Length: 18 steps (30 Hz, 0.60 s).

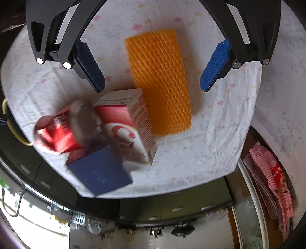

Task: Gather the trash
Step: 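Lower the left gripper onto the orange foam net sleeve and grasp it, then lift the foam sleeve, carry it over the bin, open the left gripper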

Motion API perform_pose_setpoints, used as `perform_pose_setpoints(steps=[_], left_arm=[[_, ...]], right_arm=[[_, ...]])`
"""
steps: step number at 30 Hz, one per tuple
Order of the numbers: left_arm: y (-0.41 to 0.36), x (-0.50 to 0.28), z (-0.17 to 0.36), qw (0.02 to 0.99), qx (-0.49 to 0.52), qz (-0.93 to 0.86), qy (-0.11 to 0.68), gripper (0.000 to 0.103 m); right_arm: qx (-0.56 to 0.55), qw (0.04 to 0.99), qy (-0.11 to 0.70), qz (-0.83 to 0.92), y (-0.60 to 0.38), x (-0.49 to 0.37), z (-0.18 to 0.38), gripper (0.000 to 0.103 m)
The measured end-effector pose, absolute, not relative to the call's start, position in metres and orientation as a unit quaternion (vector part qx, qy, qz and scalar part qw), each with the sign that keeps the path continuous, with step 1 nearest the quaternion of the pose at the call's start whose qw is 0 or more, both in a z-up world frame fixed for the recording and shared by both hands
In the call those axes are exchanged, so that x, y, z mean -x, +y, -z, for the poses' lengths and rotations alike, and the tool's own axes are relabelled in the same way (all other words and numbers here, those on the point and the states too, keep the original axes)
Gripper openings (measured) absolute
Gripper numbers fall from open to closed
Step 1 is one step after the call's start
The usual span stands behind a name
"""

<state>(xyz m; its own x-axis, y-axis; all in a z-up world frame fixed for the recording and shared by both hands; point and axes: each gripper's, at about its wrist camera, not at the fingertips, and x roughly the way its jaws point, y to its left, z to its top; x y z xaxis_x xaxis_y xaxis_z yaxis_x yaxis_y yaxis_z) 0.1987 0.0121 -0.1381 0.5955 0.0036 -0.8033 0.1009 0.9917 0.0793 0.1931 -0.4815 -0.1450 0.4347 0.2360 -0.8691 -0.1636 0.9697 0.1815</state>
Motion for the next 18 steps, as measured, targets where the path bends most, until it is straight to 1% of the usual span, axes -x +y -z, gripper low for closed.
perform_pose_setpoints(steps=[6,8,9,10,11,12,13,14,18], left_arm=[[0.019,-0.211,0.157,0.882,-0.056,0.017,0.468,0.098],[0.022,-0.213,0.161,0.879,-0.051,0.019,0.474,0.09],[0.025,-0.214,0.163,0.877,-0.043,0.024,0.478,0.081],[0.027,-0.215,0.163,0.877,-0.032,0.029,0.479,0.076],[0.029,-0.215,0.163,0.876,-0.026,0.029,0.48,0.074],[0.028,-0.214,0.162,0.877,-0.029,0.027,0.478,0.065],[0.029,-0.213,0.16,0.878,-0.029,0.028,0.477,0.06],[0.03,-0.213,0.16,0.877,-0.028,0.028,0.478,0.059],[0.035,-0.205,0.155,0.881,-0.024,0.029,0.472,0.047]], right_arm=[[-0.036,0.843,0.521,-0.124,-0.479,-0.194,0.148,0.069],[-0.036,0.843,0.522,-0.126,-0.477,-0.194,0.148,0.069],[-0.037,0.842,0.523,-0.128,-0.476,-0.195,0.149,0.069],[-0.037,0.842,0.523,-0.13,-0.475,-0.195,0.149,0.069],[-0.038,0.841,0.523,-0.133,-0.474,-0.195,0.15,0.069],[-0.038,0.84,0.524,-0.135,-0.473,-0.196,0.15,0.069],[-0.038,0.84,0.524,-0.137,-0.472,-0.196,0.151,0.069],[-0.037,0.839,0.524,-0.139,-0.47,-0.196,0.151,0.069],[-0.035,0.838,0.525,-0.147,-0.465,-0.194,0.151,0.069]])
